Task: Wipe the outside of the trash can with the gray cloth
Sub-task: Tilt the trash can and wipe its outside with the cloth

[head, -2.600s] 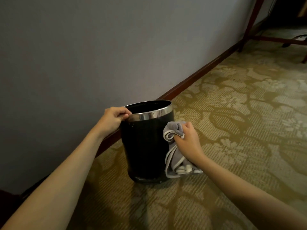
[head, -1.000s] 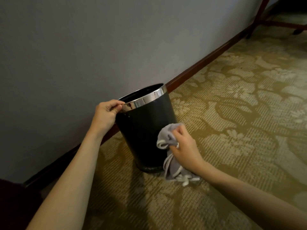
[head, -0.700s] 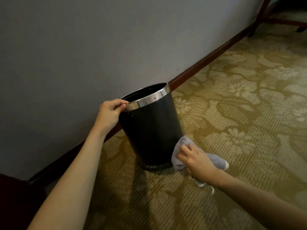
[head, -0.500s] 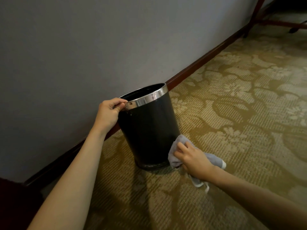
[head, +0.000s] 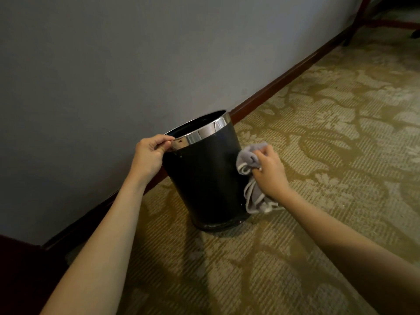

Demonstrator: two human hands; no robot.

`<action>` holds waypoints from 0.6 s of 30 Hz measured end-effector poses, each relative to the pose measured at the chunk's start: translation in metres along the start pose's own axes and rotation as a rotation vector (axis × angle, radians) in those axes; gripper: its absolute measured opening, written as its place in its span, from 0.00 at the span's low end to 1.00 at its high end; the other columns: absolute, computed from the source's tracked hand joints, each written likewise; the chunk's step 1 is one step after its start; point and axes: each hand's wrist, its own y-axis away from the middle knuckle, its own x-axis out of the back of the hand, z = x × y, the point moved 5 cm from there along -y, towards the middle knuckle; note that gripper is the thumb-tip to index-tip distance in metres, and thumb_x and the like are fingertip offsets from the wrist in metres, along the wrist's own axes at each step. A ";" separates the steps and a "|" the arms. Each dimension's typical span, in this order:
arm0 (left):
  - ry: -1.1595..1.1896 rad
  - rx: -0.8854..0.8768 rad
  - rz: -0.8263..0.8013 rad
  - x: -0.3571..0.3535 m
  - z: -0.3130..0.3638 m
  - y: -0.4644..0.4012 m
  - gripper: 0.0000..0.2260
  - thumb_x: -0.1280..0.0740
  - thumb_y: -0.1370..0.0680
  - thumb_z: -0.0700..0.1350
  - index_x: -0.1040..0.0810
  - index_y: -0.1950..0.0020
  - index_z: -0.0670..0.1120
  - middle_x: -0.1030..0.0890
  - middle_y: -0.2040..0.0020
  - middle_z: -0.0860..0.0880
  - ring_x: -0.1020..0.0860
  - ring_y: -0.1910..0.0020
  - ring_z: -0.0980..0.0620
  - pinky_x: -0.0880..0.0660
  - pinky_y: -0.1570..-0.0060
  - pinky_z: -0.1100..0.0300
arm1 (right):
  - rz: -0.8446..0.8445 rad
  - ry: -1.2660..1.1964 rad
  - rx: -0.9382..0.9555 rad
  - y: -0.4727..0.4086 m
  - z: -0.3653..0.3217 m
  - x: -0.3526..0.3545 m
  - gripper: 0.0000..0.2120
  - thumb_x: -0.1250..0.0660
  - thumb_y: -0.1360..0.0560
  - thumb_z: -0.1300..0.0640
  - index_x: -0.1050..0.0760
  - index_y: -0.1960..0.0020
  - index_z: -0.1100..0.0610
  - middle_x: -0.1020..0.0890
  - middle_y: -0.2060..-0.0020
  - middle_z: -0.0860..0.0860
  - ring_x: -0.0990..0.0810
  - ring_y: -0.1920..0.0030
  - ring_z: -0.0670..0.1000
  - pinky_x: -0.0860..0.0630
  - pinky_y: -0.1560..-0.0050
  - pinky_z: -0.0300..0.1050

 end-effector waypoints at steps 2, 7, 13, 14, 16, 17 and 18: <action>0.003 0.002 0.001 0.002 -0.001 0.001 0.16 0.38 0.21 0.33 0.19 0.54 0.53 0.17 0.58 0.53 0.20 0.55 0.58 0.27 0.50 0.65 | -0.087 0.007 -0.152 0.015 0.024 -0.015 0.11 0.37 0.28 0.66 0.26 0.46 0.62 0.29 0.50 0.57 0.28 0.49 0.60 0.30 0.51 0.50; -0.029 -0.036 -0.036 0.007 0.000 0.003 0.20 0.37 0.21 0.33 0.19 0.56 0.59 0.17 0.62 0.64 0.21 0.58 0.68 0.30 0.56 0.76 | -0.012 -0.158 0.014 0.018 -0.007 -0.003 0.03 0.36 0.28 0.67 0.26 0.55 0.62 0.29 0.56 0.53 0.28 0.55 0.54 0.31 0.59 0.48; -0.006 -0.067 -0.036 0.005 -0.005 0.000 0.19 0.37 0.22 0.33 0.19 0.55 0.58 0.16 0.60 0.61 0.20 0.56 0.64 0.28 0.52 0.72 | 0.141 -0.277 0.262 -0.038 -0.085 0.026 0.02 0.36 0.27 0.67 0.26 0.57 0.63 0.29 0.54 0.54 0.28 0.58 0.54 0.31 0.61 0.44; 0.006 -0.059 -0.022 0.006 -0.007 -0.001 0.18 0.37 0.21 0.33 0.18 0.55 0.57 0.16 0.59 0.58 0.20 0.56 0.62 0.27 0.52 0.70 | 0.151 -0.305 0.245 -0.046 -0.084 0.025 0.02 0.36 0.27 0.68 0.26 0.57 0.63 0.29 0.55 0.55 0.28 0.58 0.54 0.31 0.61 0.45; 0.027 -0.041 0.009 0.008 -0.012 -0.001 0.17 0.38 0.21 0.33 0.18 0.55 0.55 0.16 0.58 0.55 0.20 0.56 0.61 0.27 0.53 0.71 | 0.154 -0.403 0.167 -0.055 -0.072 0.020 0.05 0.37 0.28 0.68 0.27 0.59 0.60 0.30 0.56 0.52 0.28 0.59 0.51 0.31 0.60 0.41; 0.036 -0.033 0.021 0.010 -0.014 0.000 0.17 0.38 0.21 0.33 0.18 0.55 0.55 0.17 0.58 0.55 0.20 0.56 0.62 0.28 0.53 0.72 | 0.144 -0.425 0.095 -0.059 -0.062 0.017 0.08 0.38 0.28 0.68 0.28 0.60 0.57 0.30 0.57 0.50 0.29 0.59 0.49 0.33 0.60 0.40; 0.043 -0.027 0.029 0.011 -0.016 0.000 0.17 0.38 0.21 0.33 0.18 0.55 0.55 0.17 0.58 0.56 0.20 0.57 0.62 0.28 0.54 0.72 | 0.119 -0.419 0.006 -0.061 -0.047 0.012 0.09 0.38 0.27 0.67 0.29 0.61 0.55 0.31 0.57 0.49 0.30 0.59 0.49 0.34 0.61 0.40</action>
